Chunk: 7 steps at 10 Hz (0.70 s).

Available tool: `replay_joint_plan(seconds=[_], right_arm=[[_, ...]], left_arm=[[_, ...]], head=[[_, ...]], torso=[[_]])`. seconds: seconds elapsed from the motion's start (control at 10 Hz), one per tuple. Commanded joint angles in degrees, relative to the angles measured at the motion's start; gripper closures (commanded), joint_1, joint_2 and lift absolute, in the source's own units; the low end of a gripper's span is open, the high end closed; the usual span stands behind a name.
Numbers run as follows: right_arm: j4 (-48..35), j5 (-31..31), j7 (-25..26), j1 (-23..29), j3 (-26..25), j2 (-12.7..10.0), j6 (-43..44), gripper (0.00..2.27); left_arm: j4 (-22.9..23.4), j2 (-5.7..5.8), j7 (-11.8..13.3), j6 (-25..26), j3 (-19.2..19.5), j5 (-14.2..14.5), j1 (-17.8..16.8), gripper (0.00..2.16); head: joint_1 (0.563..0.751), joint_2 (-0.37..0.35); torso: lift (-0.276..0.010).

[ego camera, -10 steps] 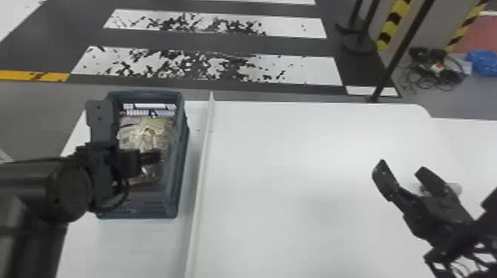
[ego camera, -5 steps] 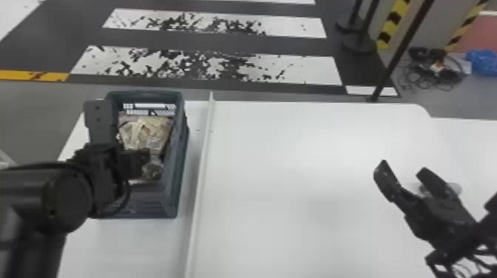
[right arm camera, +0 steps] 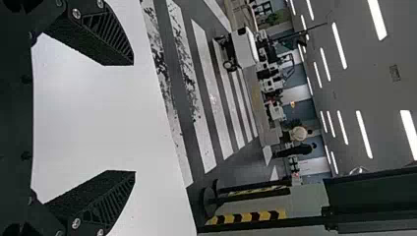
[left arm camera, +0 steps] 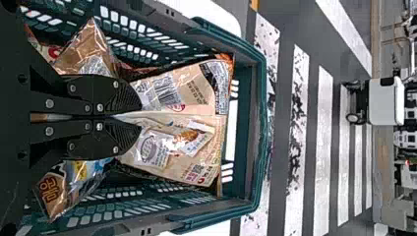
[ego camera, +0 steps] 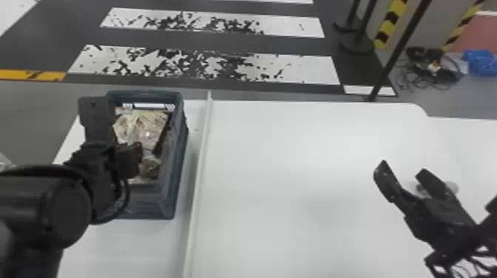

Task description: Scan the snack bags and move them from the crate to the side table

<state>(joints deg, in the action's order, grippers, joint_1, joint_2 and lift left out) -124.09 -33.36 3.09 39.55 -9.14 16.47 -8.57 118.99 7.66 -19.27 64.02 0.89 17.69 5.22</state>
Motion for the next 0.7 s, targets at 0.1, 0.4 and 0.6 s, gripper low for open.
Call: replay_joint_plan(seconds=[0.1,0.4,0.6], right_arm=[[0.25,-0.92,-0.1,0.08,-0.52,-0.12,-0.18,0.14],[0.25,-0.92,-0.1,0.08,-0.52,-0.21,-0.35,0.14],[0.25,-1.0,-0.1,0.08,-0.52,-0.21,-0.35,0.14]], left_arm=[[2.3,0.08,-1.82,0.1,-2.64,-3.89,0.67,2.14],[6.43,0.08,-3.05,0.1,-3.26,-4.85,2.34,2.14],[8.89,0.08,-3.23,0.1,-3.52,-4.94,3.22,2.14]], head=[[0.695,-0.049],[0.695,-0.054],[0.695,-0.058]], torso=[[-0.087],[-0.087],[-0.087]])
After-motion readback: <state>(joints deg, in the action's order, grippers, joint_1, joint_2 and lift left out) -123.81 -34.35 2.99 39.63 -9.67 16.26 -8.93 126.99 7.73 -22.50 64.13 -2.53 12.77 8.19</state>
